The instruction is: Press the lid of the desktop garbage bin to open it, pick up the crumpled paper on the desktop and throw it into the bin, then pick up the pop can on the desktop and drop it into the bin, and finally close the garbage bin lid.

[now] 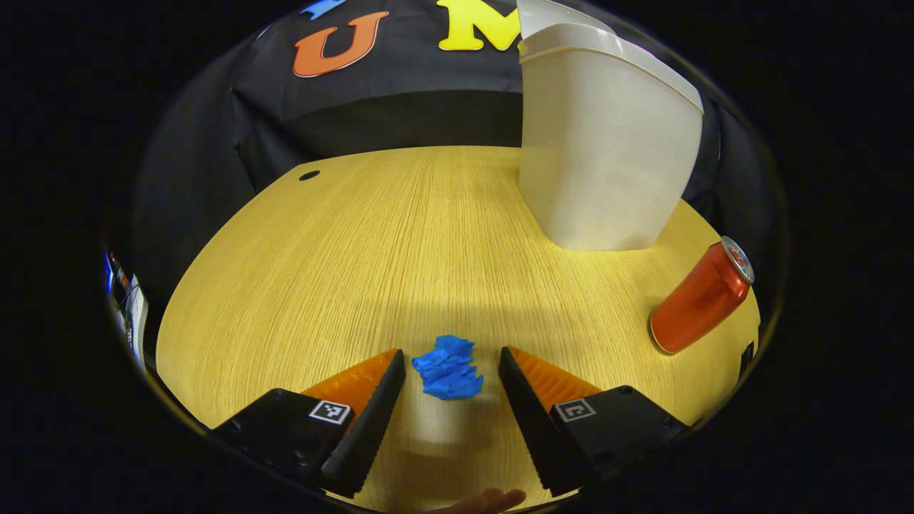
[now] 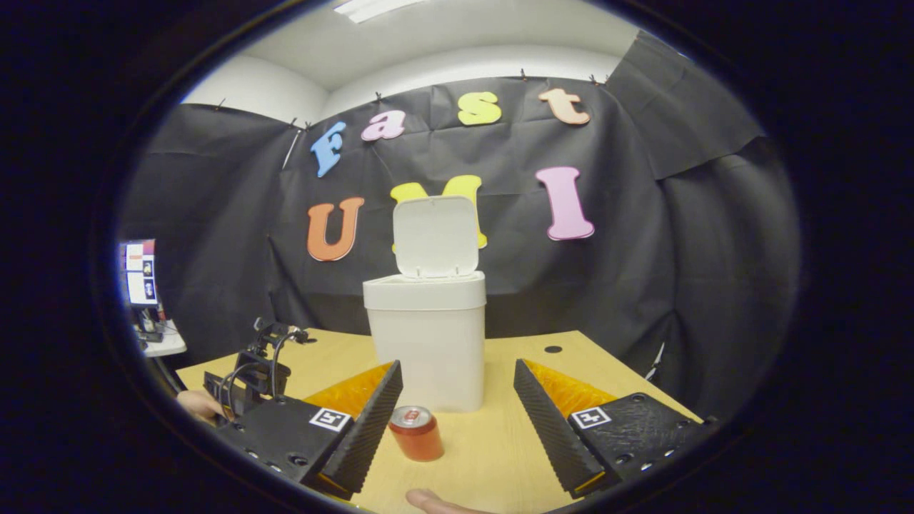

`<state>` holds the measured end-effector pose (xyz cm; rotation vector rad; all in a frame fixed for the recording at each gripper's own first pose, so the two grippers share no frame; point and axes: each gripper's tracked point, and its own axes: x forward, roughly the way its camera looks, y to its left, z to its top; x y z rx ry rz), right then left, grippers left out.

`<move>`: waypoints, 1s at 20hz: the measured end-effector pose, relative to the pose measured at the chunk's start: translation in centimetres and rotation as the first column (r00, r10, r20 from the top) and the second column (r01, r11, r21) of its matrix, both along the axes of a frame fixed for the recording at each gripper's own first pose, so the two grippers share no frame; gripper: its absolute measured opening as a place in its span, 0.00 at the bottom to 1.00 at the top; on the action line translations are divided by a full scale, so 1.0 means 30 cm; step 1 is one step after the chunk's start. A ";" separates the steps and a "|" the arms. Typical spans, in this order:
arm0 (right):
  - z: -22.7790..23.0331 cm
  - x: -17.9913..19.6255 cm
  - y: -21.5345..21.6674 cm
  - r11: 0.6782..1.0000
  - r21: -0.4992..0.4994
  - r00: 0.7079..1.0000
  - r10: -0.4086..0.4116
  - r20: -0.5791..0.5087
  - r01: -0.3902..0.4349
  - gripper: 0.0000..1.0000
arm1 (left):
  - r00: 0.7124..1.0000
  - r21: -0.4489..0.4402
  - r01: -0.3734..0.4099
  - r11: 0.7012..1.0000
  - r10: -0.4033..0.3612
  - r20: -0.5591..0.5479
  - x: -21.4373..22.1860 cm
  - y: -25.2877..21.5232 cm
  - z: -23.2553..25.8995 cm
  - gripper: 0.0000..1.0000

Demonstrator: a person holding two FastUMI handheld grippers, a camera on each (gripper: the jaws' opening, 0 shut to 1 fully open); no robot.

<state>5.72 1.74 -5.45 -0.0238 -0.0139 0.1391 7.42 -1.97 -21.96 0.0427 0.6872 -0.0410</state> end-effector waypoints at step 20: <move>-0.413 0.114 0.129 0.991 -0.130 0.934 -0.018 -0.356 -0.031 0.96 | 1.000 0.016 0.015 1.000 -0.015 0.016 0.055 -0.062 0.464 0.43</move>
